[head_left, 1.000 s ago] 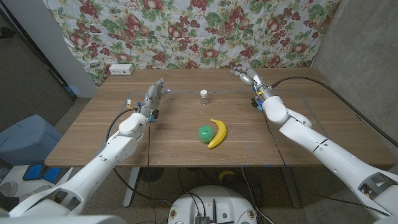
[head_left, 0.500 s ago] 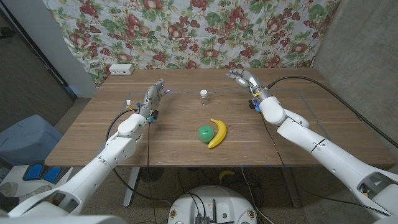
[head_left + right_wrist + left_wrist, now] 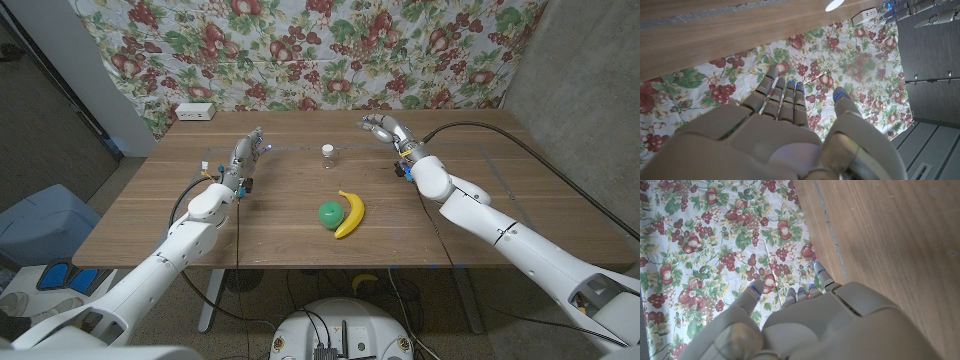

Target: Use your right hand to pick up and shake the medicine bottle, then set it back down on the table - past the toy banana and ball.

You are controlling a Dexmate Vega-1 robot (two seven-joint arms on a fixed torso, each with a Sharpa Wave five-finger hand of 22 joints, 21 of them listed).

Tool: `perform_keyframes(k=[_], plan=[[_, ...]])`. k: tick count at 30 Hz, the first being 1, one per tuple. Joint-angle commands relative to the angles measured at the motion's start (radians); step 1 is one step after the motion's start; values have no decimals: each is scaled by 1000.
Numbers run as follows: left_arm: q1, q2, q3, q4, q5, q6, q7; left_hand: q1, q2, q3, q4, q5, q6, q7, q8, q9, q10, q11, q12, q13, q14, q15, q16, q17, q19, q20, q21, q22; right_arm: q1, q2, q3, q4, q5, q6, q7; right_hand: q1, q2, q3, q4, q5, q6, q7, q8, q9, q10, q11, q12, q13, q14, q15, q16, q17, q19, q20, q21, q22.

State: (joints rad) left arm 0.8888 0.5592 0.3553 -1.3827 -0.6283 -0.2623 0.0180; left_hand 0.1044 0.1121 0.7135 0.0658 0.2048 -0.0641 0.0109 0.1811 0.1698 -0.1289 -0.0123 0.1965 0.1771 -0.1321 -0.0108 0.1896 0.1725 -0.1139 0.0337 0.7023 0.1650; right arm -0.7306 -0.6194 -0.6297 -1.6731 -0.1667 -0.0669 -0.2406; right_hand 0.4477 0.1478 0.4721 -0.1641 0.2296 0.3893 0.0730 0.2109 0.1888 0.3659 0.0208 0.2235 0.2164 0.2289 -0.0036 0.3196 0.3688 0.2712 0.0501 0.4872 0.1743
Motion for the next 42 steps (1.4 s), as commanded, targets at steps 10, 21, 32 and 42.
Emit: perform_keyframes(k=[10, 21, 32, 42], plan=[[-3, -1, -3, 18, -7, -11, -15, 4, 66, 3, -8, 4, 9, 2, 2, 3, 4, -1, 1, 3, 7, -2, -1, 2, 10, 0, -6, 6, 48, 29, -54, 11, -57, -74, 24, 22, 8, 4, 0, 6, 1, -14, -6, 1, -8, -19, -4, 2, -7, -20, 7, 6, 8, -6, -6, 6], [-11, -4, -2, 29, -10, -9, -21, 5, 67, 4, -8, 4, 9, 2, 1, 3, 5, -1, 1, 3, 8, -1, -1, 2, 12, 1, -10, 6, 78, 44, -85, 33, -85, -95, 38, 32, 13, 7, 0, 8, -1, -19, -7, 2, -11, -24, -6, 3, -6, -26, 8, 7, 8, -11, -9, 6], [-19, -7, 1, 39, -9, -8, -24, 4, 66, 4, -8, 4, 10, 2, 1, 3, 4, -1, 0, 3, 8, -1, -1, 2, 14, 1, -14, 6, 99, 57, -108, 55, -100, -111, 51, 39, 15, 9, 0, 8, -1, -23, -7, 2, -10, -25, -6, 3, -5, -31, 10, 8, 10, -14, -10, 6], [-22, -9, 2, 43, -8, -6, -22, 3, 67, 4, -8, 4, 10, 1, 1, 3, 5, -1, 0, 3, 8, -1, -2, 2, 15, 1, -18, 7, 121, 68, -129, 82, -106, -116, 71, 47, 19, 10, 1, 9, -1, -25, -7, 2, -10, -30, -7, 4, -5, -33, 12, 10, 11, -16, -12, 6]])
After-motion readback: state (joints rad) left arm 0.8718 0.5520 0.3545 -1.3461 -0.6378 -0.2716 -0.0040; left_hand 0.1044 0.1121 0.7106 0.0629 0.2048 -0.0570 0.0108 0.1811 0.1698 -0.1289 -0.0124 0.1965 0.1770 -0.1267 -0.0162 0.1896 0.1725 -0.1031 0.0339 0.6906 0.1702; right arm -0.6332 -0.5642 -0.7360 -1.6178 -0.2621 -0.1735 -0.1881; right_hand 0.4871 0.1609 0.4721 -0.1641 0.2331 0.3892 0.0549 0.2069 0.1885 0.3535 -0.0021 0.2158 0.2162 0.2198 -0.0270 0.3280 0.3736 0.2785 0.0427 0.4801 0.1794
